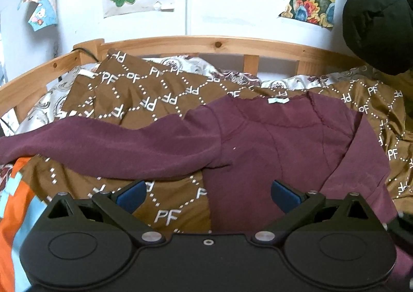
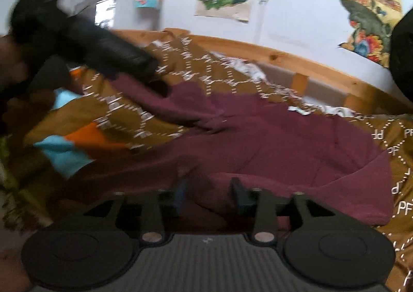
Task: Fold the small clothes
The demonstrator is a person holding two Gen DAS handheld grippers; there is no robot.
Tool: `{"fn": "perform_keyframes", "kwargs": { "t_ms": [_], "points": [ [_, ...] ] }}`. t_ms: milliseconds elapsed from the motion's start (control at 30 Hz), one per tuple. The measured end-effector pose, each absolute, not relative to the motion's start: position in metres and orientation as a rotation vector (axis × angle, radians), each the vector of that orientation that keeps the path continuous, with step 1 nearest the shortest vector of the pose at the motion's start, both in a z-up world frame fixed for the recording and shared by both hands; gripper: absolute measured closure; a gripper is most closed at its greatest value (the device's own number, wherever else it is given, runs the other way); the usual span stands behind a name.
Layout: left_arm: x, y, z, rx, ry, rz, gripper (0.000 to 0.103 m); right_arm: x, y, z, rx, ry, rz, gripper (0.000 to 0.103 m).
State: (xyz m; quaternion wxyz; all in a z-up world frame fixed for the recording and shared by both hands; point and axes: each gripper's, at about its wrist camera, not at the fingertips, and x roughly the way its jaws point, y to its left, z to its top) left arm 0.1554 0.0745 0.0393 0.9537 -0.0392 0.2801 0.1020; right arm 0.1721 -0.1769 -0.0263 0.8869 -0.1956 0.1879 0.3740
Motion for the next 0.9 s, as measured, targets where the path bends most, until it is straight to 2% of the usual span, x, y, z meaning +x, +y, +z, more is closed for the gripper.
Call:
{"fn": "perform_keyframes", "kwargs": {
  "t_ms": [133, 300, 433, 500, 600, 667, 767, 833, 867, 900],
  "points": [
    [0.173, 0.061, 0.034, -0.084, 0.571, 0.167, 0.001, 0.154, -0.186, -0.023, -0.395, 0.415, 0.820, 0.040],
    [0.195, 0.038, 0.003, -0.086, 0.676, 0.120, 0.001, 0.158, -0.228, -0.006, -0.343, 0.397, 0.708, 0.012],
    [0.190, 0.026, -0.016, -0.069, 0.725, 0.080, 0.001, 0.189, -0.268, 0.001, -0.324, 0.423, 0.583, 0.010],
    [0.187, 0.020, -0.025, -0.032, 0.743, 0.064, 0.001, 0.211, -0.285, 0.001, -0.296, 0.424, 0.504, 0.002],
    [0.183, 0.012, -0.036, 0.038, 0.765, 0.063, 0.001, 0.255, -0.307, 0.000, -0.244, 0.436, 0.403, 0.002],
    [0.180, 0.010, -0.042, 0.055, 0.777, 0.062, 0.001, 0.285, -0.314, -0.004, -0.191, 0.454, 0.364, 0.005],
    [0.180, 0.015, -0.049, -0.011, 0.807, 0.072, 0.001, 0.327, -0.323, -0.010, -0.115, 0.511, 0.309, 0.024],
    [0.179, 0.020, -0.052, -0.072, 0.816, 0.081, 0.001, 0.346, -0.327, -0.015, -0.088, 0.544, 0.266, 0.030],
    [0.180, 0.020, -0.053, -0.083, 0.816, 0.082, 0.001, 0.352, -0.331, -0.018, -0.068, 0.557, 0.245, 0.038],
    [0.179, 0.020, -0.054, -0.082, 0.814, 0.082, 0.001, 0.356, -0.333, -0.020, -0.053, 0.569, 0.236, 0.050]
  ]
}}
